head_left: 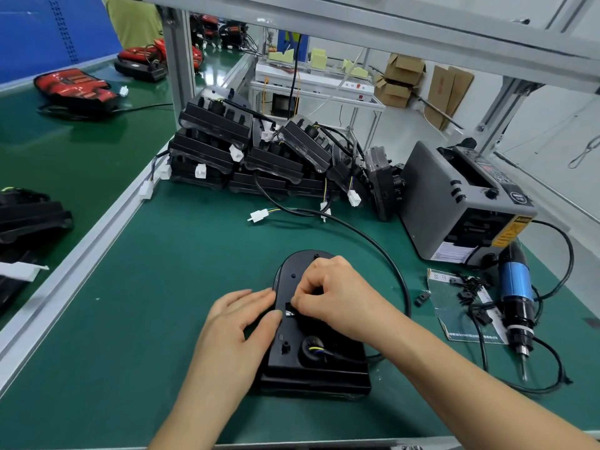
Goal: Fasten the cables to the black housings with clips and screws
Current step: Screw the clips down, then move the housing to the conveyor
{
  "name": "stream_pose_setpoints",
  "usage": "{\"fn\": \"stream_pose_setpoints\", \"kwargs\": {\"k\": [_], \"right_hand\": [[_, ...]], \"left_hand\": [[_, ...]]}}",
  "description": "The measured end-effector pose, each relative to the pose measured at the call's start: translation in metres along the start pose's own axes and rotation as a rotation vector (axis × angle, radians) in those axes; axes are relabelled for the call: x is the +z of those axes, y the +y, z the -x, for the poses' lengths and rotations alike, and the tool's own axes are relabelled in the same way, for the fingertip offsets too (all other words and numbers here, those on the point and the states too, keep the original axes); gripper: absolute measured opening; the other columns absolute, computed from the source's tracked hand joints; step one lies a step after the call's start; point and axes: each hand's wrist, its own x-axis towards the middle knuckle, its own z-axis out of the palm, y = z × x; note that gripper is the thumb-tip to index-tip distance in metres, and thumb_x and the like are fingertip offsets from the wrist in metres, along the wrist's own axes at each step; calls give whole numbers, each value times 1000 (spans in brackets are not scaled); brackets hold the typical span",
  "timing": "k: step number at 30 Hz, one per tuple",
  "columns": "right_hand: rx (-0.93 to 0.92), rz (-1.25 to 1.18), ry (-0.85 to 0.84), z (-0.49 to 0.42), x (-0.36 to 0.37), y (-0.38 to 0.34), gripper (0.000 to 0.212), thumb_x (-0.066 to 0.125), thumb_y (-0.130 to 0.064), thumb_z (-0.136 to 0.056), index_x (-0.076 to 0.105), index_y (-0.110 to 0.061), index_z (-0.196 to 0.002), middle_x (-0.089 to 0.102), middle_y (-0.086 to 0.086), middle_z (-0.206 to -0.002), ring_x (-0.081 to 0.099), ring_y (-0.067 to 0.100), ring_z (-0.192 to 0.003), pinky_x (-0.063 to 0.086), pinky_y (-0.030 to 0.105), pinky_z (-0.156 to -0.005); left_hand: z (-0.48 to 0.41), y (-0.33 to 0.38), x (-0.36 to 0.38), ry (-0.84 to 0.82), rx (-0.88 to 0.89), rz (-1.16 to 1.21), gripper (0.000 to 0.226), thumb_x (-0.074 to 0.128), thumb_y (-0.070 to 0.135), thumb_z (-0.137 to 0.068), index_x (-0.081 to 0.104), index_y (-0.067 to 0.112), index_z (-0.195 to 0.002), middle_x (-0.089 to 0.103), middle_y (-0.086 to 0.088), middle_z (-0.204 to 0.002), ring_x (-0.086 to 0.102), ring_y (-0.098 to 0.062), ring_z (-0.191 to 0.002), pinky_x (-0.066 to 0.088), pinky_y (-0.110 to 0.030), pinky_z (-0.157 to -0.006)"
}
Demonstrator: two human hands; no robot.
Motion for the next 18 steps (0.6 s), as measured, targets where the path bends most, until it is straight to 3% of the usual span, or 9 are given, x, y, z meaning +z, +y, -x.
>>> {"fn": "stream_pose_setpoints", "kwargs": {"k": [3,6,9,13,16,18], "right_hand": [[-7,16,9,1,1,0,15,64,-23,-83,67,-19,-69,57,-10,-84,38,10,-102,36,21,-83],[-9,22,10,2,1,-1,15,63,-22,-84,65,-21,-68,57,-10,-85,38,10,-102,35,21,-82],[-17,41,23,2,2,0,15,63,-22,-84,64,-22,-68,55,-12,-85,39,12,-102,35,21,-82],[-19,44,33,3,4,0,16,63,-25,-83,62,-25,-68,52,-13,-82,38,11,-102,36,22,-85],[-18,62,29,2,5,0,15,64,-27,-83,60,-25,-68,54,-11,-85,38,12,-102,36,24,-86],[-19,86,24,2,4,-1,18,64,-28,-83,55,-26,-67,54,-10,-86,38,12,-101,35,24,-86]], "left_hand": [[1,3,-1,6,-3,10,28,66,22,-84,68,32,-110,56,37,-106,36,17,-117,23,4,-92],[5,9,-2,47,3,29,30,67,20,-84,66,44,-101,61,31,-103,47,9,-113,32,-4,-92],[12,13,-2,93,192,-105,27,58,9,-87,73,30,-97,65,25,-102,57,-1,-103,39,-10,-89],[15,12,0,109,382,-338,38,51,-6,-70,76,14,-90,71,-4,-102,65,-28,-98,40,-32,-90],[13,11,-1,95,462,-462,44,36,4,-77,77,14,-88,72,-7,-99,67,-31,-96,44,-41,-95],[12,11,-3,74,497,-524,46,33,7,-76,77,15,-87,72,-8,-98,68,-30,-94,52,-52,-84]]}}
